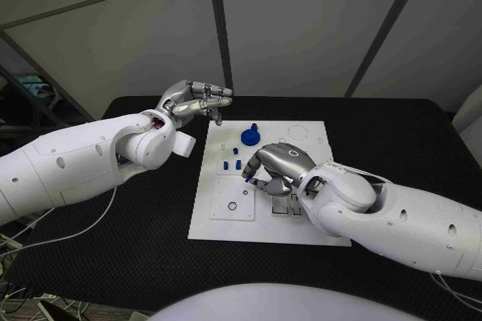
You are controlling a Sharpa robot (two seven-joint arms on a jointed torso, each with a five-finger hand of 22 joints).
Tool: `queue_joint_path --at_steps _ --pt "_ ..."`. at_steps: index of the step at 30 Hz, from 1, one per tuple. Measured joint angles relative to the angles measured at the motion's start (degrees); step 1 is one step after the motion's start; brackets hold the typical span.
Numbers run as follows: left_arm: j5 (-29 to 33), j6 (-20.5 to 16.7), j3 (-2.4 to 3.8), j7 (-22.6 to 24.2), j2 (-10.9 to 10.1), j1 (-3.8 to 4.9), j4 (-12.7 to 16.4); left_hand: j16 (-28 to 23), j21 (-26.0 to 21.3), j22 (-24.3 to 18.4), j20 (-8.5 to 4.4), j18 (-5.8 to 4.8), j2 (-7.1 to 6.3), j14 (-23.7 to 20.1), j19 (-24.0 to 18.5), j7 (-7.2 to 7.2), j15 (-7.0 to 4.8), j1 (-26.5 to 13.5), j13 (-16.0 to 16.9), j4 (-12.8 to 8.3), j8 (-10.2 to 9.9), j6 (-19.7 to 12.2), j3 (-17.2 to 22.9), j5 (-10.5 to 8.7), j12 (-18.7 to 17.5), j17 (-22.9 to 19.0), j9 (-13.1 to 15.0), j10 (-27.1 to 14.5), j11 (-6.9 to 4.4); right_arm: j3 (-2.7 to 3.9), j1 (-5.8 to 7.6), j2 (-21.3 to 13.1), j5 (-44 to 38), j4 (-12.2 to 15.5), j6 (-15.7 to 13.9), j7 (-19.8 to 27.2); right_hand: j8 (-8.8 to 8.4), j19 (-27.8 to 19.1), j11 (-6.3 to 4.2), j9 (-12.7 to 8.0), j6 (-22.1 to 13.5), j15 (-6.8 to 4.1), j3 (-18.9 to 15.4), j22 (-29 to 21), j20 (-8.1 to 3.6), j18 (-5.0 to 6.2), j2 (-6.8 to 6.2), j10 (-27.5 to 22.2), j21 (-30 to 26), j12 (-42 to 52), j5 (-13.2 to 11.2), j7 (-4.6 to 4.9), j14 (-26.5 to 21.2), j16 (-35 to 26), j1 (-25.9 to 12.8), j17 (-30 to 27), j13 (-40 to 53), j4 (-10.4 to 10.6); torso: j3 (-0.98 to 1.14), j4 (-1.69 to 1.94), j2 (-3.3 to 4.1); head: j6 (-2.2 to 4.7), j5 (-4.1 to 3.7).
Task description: Assemble the parts on the task board
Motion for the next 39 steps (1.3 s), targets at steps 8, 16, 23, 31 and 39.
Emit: queue_joint_path --at_steps 8,16,23,31,39 --pt "0.0 0.1 0.01 0.0 0.2 0.02 0.0 0.0 0.0 0.0 0.00 0.01 0.00 0.0 0.0 0.00 0.00 0.0 0.0 0.0 0.0 0.0 0.0 0.00 0.0 0.0 0.0 0.0 0.00 0.03 -0.40 1.2 0.2 -1.3 1.4 0.2 -0.01 0.0 0.00 0.0 0.0 0.00 0.2 0.0 0.00 0.00 0.00 0.0 0.0 -0.3 0.0 -0.02 0.0 0.2 0.0 0.0 0.0 -0.2 0.03 0.01 -0.01 -0.55 0.88" --pt "0.0 0.2 0.01 -0.1 0.4 0.02 -0.1 0.0 0.0 0.0 0.00 0.01 0.00 0.0 0.0 0.00 0.00 0.0 0.0 0.0 0.0 0.0 0.0 0.00 0.0 0.0 0.0 0.0 0.00 0.01 -0.54 1.9 0.1 -2.0 3.3 0.2 -0.02 0.0 0.00 0.0 -0.1 0.00 0.2 0.0 0.00 0.00 -0.03 0.0 0.0 -0.4 -0.1 -0.07 0.0 0.3 0.0 0.0 0.0 -0.2 0.05 -0.03 -0.01 -1.01 1.57" --pt "0.0 0.3 0.01 -0.1 0.4 0.02 -0.1 0.0 0.0 0.0 0.00 0.01 0.00 0.0 0.0 0.00 0.00 0.0 0.0 0.0 0.0 0.0 0.0 0.00 0.0 0.0 0.0 0.0 0.00 -0.01 -0.60 2.2 -0.2 -2.4 4.9 0.2 -0.22 0.0 -0.02 0.0 -0.1 0.00 0.2 0.0 0.00 0.00 -0.33 0.0 0.0 -0.6 -0.2 -0.08 0.0 0.3 -0.3 0.0 0.0 -0.2 0.03 -0.04 -0.01 -1.30 1.95" --pt "0.0 0.5 0.01 -0.2 0.5 0.02 -0.1 0.0 0.0 0.0 0.00 0.01 0.00 0.0 0.0 0.00 0.00 0.0 0.0 0.0 0.0 0.0 0.0 0.00 0.0 -0.1 0.0 0.0 0.00 -0.04 -0.66 2.5 -0.6 -3.0 6.1 0.1 -0.29 0.0 -0.02 -0.1 -0.1 0.00 0.2 0.0 0.00 0.01 -0.34 0.0 0.0 -0.6 -0.2 -0.08 0.0 0.3 -0.3 0.0 0.0 -0.2 0.03 -0.05 -0.02 -1.55 2.18" --pt "0.0 0.6 0.01 -0.2 0.7 0.03 -0.1 -0.2 0.0 0.0 0.00 0.01 0.00 0.0 0.0 0.00 0.00 0.0 0.0 0.0 0.0 0.0 0.0 0.00 0.0 -0.1 0.0 -0.2 0.20 -0.08 -0.68 2.9 -0.9 -3.6 6.9 0.1 -0.34 0.0 -0.02 0.0 -0.1 0.00 0.2 0.1 0.00 0.01 -0.34 0.0 0.0 -0.7 0.0 -0.12 0.0 0.3 -0.3 0.1 0.0 -0.2 0.02 -0.05 -0.02 -1.70 2.44"
